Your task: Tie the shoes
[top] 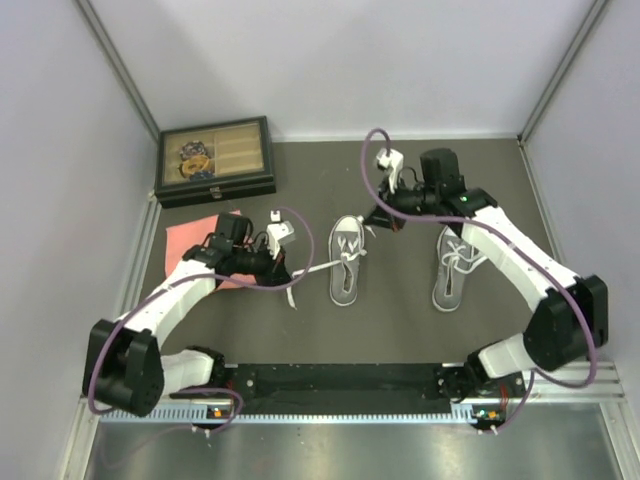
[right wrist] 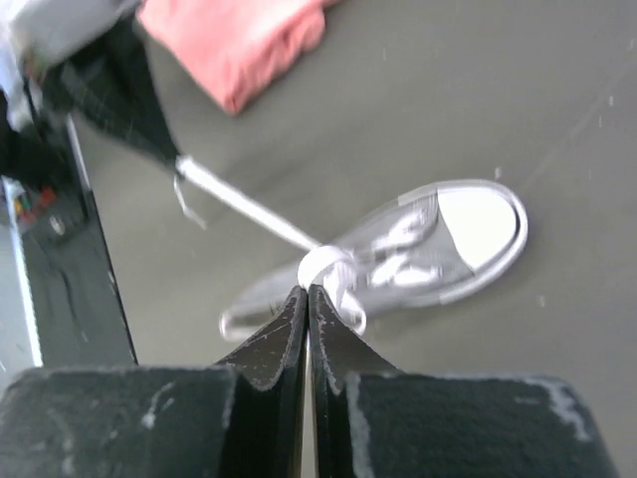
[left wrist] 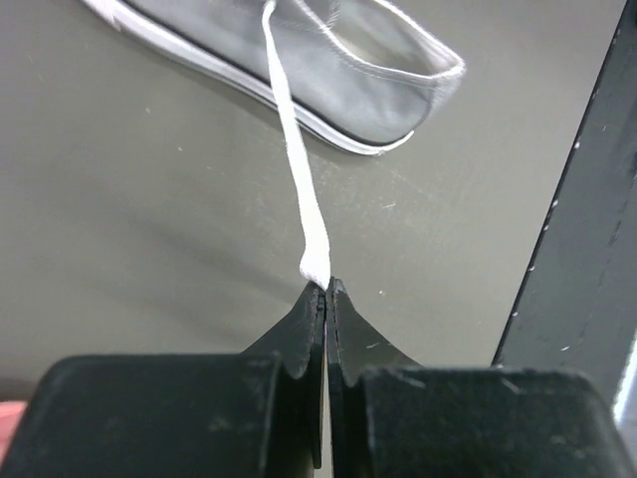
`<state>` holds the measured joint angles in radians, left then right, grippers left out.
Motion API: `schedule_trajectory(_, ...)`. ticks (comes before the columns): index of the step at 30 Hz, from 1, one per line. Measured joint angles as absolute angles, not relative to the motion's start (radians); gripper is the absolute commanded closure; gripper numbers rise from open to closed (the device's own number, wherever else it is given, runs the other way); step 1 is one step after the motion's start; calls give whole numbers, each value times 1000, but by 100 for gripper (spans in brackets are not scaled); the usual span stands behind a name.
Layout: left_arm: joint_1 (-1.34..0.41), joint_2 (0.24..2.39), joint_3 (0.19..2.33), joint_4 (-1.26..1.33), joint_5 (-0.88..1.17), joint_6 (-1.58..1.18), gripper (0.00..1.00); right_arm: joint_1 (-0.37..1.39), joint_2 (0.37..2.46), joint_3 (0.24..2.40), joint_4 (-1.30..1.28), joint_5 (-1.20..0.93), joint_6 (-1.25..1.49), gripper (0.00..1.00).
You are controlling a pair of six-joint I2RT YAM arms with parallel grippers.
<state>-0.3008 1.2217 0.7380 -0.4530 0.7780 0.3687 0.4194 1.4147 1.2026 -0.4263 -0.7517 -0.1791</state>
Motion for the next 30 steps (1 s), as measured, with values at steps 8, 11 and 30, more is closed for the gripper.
schedule_trajectory(8,-318,1077,685,-465,766,577,100,525,1635,1322,-218,-769,30,100)
schedule_trajectory(11,-330,1076,683,-487,761,654,100,589,1724,1353,-170,-770,73,100)
schedule_trajectory(30,-479,1123,637,-500,674,841,100,755,2204,1509,-167,-783,142,87)
